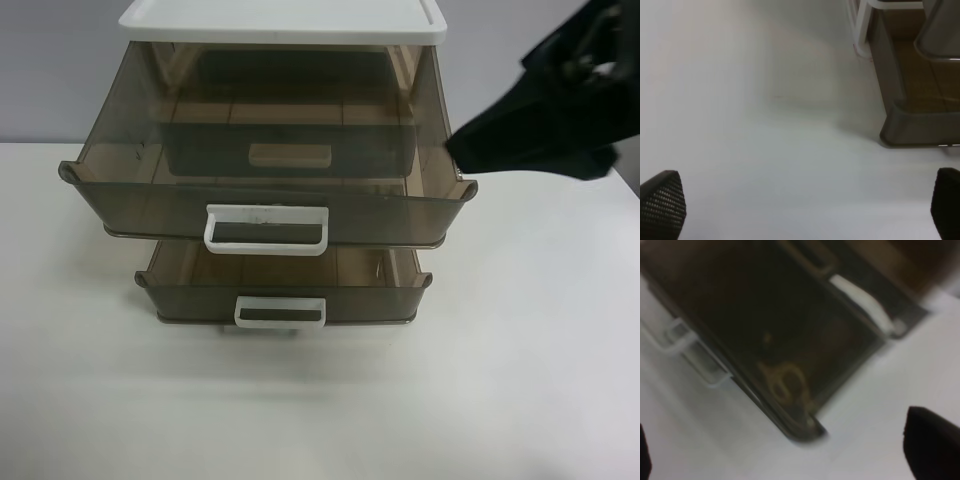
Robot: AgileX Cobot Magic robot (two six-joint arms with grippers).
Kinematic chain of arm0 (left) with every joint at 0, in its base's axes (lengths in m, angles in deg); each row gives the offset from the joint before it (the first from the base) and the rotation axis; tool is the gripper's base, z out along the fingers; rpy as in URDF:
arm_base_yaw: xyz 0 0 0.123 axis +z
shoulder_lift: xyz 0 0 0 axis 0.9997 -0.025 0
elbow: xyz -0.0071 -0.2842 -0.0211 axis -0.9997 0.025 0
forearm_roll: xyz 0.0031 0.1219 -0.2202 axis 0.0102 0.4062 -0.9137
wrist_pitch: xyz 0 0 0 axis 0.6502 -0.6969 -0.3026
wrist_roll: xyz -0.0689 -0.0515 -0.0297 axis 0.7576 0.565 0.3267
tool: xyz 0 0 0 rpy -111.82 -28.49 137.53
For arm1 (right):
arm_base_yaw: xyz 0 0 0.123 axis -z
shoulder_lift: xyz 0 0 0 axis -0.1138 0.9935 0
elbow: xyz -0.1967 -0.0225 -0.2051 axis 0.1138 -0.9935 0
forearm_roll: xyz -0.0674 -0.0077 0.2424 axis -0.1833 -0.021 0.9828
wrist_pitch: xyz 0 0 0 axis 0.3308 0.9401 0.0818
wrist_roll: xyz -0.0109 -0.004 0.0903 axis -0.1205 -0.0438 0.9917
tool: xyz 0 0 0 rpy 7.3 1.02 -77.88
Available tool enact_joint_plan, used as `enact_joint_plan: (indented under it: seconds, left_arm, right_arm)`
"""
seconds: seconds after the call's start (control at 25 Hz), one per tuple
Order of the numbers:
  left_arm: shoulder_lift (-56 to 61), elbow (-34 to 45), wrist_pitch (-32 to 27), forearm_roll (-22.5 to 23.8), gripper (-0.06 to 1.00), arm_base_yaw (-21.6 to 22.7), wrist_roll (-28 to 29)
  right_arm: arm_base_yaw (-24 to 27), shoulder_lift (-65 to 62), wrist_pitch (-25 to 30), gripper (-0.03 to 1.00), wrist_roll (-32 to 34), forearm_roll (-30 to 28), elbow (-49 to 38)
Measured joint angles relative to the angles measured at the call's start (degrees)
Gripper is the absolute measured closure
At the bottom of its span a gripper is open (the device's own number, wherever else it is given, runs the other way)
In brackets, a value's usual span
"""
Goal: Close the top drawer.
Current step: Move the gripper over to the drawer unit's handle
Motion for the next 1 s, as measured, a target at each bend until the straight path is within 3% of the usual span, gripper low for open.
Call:
enact_joint_plan:
  seconds: [0.24, 0.56, 0.72, 1.0]
  left_arm:
    - [0.0, 0.0, 0.0, 0.0, -0.05, 0.0, 0.0]
    - [0.0, 0.0, 0.0, 0.0, -0.05, 0.0, 0.0]
    - [0.0, 0.0, 0.0, 0.0, -0.05, 0.0, 0.0]
    - [0.0, 0.0, 0.0, 0.0, -0.05, 0.0, 0.0]
  right_arm:
    - [-19.5, 14.4, 2.6, -0.03, 8.2, -12.5, 9.5]
    - [-35.4, 27.4, 3.5, -0.03, 14.1, -14.8, 14.8]
    - [-39.4, 33.3, 4.3, -0.03, 17.6, -15.9, 14.8]
    - [-39.8, 41.8, 7.1, -0.03, 21.5, -20.4, 14.8]
